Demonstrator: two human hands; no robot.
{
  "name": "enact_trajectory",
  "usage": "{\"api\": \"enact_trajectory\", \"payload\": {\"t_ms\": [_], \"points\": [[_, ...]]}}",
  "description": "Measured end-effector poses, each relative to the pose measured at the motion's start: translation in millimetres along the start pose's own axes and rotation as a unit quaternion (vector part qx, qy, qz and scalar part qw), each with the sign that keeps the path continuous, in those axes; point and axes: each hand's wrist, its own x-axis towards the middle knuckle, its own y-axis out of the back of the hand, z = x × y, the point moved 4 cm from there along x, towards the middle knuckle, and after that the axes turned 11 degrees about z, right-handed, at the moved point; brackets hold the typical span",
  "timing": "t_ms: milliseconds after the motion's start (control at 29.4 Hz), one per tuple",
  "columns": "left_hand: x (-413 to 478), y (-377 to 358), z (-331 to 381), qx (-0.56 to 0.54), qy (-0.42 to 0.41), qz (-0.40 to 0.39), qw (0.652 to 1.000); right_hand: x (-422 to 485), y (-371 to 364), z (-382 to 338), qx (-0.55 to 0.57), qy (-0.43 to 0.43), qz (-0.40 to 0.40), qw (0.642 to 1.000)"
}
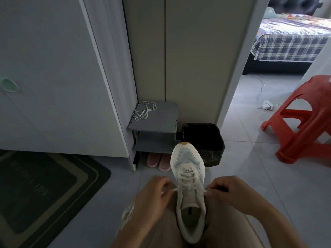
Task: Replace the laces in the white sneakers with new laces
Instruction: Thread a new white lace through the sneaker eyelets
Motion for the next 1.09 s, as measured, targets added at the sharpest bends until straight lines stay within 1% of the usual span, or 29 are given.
{"api": "enact_trajectory", "payload": {"t_ms": [68,102,204,306,374,408,510,579,681,783,851,919,1021,1089], "points": [[3.8,-1.6,15.8,-0.04,-0.023,0.016,0.999,-1.6,5.3,-8.9,-0.006,0.003,-0.015,1.0],[5.5,-3.5,23.3,-0.061,-0.033,0.01,0.998,-2.1,7.5,-13.2,-0.015,0.005,-0.019,1.0],[6.8,-13.5,39.2,-0.08,-0.074,-0.032,0.994,-0.5,12.2,-21.7,-0.038,0.012,-0.015,0.999],[2.8,-28.6,39.9,-0.066,-0.085,-0.07,0.992,-0.9,14.2,-21.3,-0.083,0.026,0.006,0.996],[2.4,-34.3,36.6,-0.071,-0.095,-0.049,0.992,-2.8,15.8,-18.3,-0.134,0.065,0.052,0.988],[3.9,-35.8,34.9,-0.072,-0.096,-0.036,0.992,-4.1,15.9,-18.3,-0.153,0.102,0.088,0.979],[11.9,-41.4,33.6,-0.043,-0.114,-0.003,0.993,-7.6,16.7,-22.1,-0.204,0.236,0.199,0.929],[15.8,-41.8,37.8,-0.025,-0.128,0.024,0.991,-7.9,16.9,-21.6,-0.232,0.27,0.252,0.9],[16.8,-35.4,52.3,0.01,-0.186,0.084,0.979,-6.4,20.9,-15.3,-0.261,0.253,0.331,0.871],[17.5,-31.7,67.5,0.037,-0.234,0.134,0.962,-9.2,23.3,-14.3,-0.267,0.24,0.384,0.851],[20.2,-34.5,71.8,0.05,-0.25,0.154,0.955,-10.9,18.7,-17.5,-0.261,0.254,0.397,0.842],[22.5,-34.4,72.0,0.051,-0.253,0.175,0.95,-12.2,13.5,-21.0,-0.254,0.269,0.394,0.842],[25.0,-26.0,68.3,0.031,-0.258,0.209,0.943,-14.0,11.4,-19.2,-0.245,0.255,0.382,0.854],[24.6,-19.9,65.0,0.015,-0.266,0.227,0.937,-18.1,13.7,-19.1,-0.253,0.249,0.394,0.848]]}}
